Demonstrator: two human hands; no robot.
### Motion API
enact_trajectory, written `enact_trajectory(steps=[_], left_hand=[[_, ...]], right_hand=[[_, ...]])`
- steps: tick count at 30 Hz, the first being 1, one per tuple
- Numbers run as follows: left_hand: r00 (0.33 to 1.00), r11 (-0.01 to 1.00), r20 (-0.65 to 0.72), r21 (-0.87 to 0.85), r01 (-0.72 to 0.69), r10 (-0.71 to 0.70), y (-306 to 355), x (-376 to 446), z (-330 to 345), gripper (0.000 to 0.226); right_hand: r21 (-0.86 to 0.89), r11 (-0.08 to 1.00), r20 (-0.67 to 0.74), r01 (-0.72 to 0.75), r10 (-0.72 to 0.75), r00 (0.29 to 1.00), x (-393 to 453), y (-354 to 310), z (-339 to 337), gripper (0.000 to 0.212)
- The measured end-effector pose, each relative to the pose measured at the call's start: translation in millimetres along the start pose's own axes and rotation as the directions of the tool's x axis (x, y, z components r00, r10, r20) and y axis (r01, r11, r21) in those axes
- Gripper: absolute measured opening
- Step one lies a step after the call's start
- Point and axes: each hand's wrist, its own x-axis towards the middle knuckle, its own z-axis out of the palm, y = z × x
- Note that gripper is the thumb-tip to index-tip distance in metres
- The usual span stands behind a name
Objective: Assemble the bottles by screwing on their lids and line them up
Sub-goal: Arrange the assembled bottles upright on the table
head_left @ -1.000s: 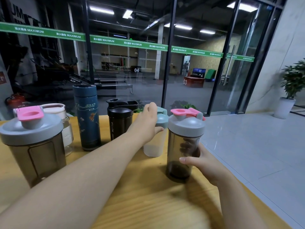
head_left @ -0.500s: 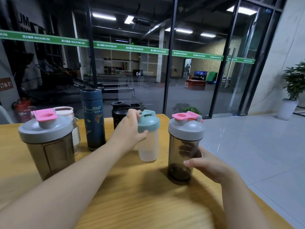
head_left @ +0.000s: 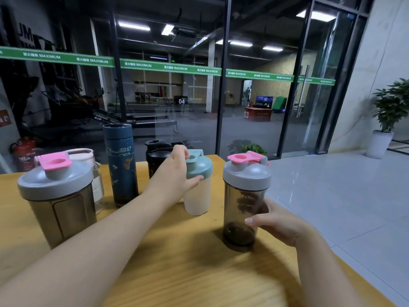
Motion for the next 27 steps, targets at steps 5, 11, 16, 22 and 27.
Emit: enact_trajectory(steps=[5, 11, 16, 22, 27], left_hand=[[0.983, 0.988, -0.114, -0.066, 0.138, -0.145, 13.0, 11.8, 14.3, 0.067], [0.961, 0.972, -0.198, -0.175, 0.158, -0.192, 19.9, 17.1, 20.8, 0.040], [0.962, 0.976, -0.227, -0.184, 0.113, -0.154, 10.6, 7.1, 4.2, 0.040], [0.975, 0.986, -0.206, -0.156, 0.056, -0.088, -1.2, -17.4, -32.0, 0.039], [0.979, 0.989, -0.195, -0.144, 0.034, -0.062, -13.6, -45.5, -51.6, 0.043]], right_hand=[[0.036, 0.999, -0.008, -0.014, 0.014, 1.000, 0.6, 2.0, -0.7, 0.080], [0.024, 0.999, -0.010, -0.021, 0.021, 1.000, 1.1, 3.4, -2.7, 0.078], [0.028, 0.999, 0.011, -0.020, 0.020, 1.000, 1.9, 6.7, -6.4, 0.087], [0.058, 0.998, 0.039, -0.003, 0.000, 0.999, 2.6, 8.3, -9.3, 0.091], [0.063, 0.998, 0.084, -0.009, 0.004, 0.996, -1.4, 6.8, -10.2, 0.091]])
